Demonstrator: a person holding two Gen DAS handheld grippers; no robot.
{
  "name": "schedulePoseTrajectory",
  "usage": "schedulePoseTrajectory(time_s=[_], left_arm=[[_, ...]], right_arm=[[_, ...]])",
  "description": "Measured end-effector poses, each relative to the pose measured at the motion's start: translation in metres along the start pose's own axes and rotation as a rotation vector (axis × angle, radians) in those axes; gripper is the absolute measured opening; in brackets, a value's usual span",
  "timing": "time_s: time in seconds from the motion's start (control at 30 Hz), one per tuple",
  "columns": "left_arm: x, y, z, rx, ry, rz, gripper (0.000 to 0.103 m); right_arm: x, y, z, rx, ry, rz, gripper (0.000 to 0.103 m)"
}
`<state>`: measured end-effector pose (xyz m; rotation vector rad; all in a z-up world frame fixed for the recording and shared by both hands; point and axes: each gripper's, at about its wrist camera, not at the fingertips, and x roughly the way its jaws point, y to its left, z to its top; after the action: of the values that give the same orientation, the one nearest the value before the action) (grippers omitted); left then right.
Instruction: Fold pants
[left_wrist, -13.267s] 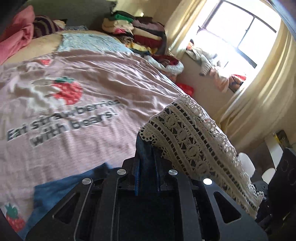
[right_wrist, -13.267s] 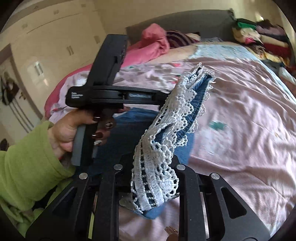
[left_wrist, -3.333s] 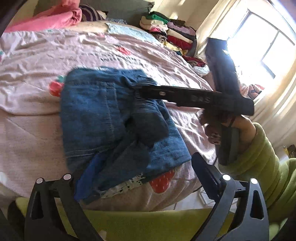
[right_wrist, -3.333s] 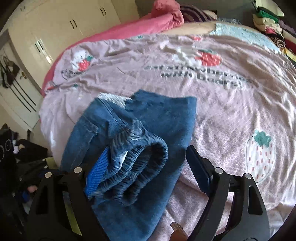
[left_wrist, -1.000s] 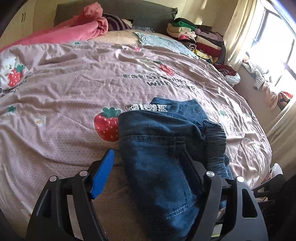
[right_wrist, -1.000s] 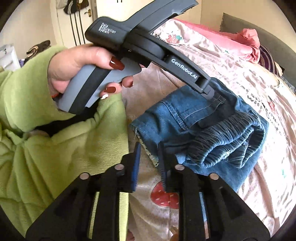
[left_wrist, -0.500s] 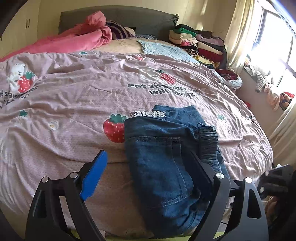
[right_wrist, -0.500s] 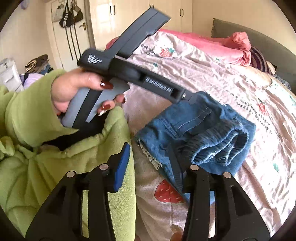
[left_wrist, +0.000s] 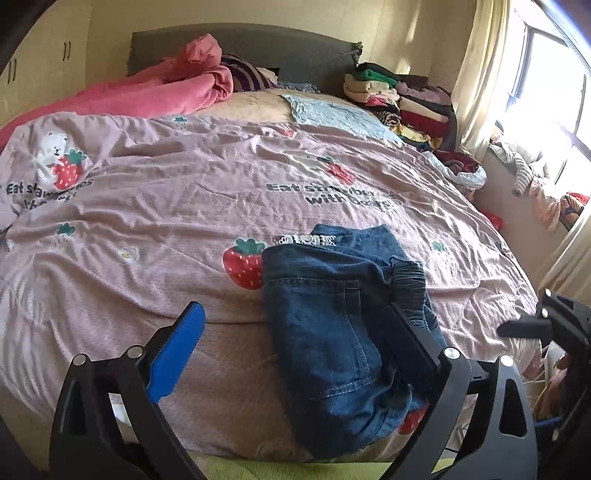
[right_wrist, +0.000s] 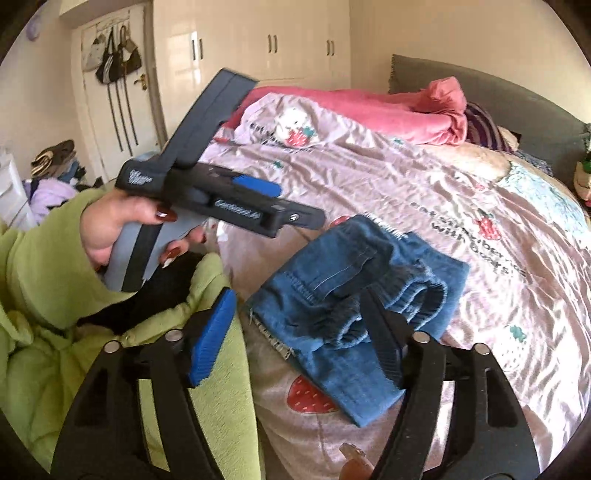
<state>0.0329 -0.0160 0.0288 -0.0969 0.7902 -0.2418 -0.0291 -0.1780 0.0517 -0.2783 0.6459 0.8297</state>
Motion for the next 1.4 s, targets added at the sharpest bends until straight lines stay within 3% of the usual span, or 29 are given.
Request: schedulePoseTrajectory(time_s=[0.43, 0.8, 1.27, 1.4], left_arm=[[-0.009, 0.002, -0.001, 0.002, -0.016, 0.042, 0.098], [-0.010, 0.000, -0.005, 0.009, -0.008, 0.055, 0.098], [0.009, 0.011, -0.017, -0.024, 0.046, 0.027, 0.098], [0.023, 0.008, -0.021, -0.034, 0.078, 0.002, 0.098]], right_arm=[[-0.014, -0.035, 0.007, 0.115, -0.063, -0.132, 0.081], [-0.014, -0.051, 0.004, 0.174, -0.065, -0.209, 0.088], [0.002, -0.096, -0.013, 0.373, 0.002, -0.265, 0.088], [0.016, -0.111, -0.023, 0.427, 0.046, -0.245, 0.077]])
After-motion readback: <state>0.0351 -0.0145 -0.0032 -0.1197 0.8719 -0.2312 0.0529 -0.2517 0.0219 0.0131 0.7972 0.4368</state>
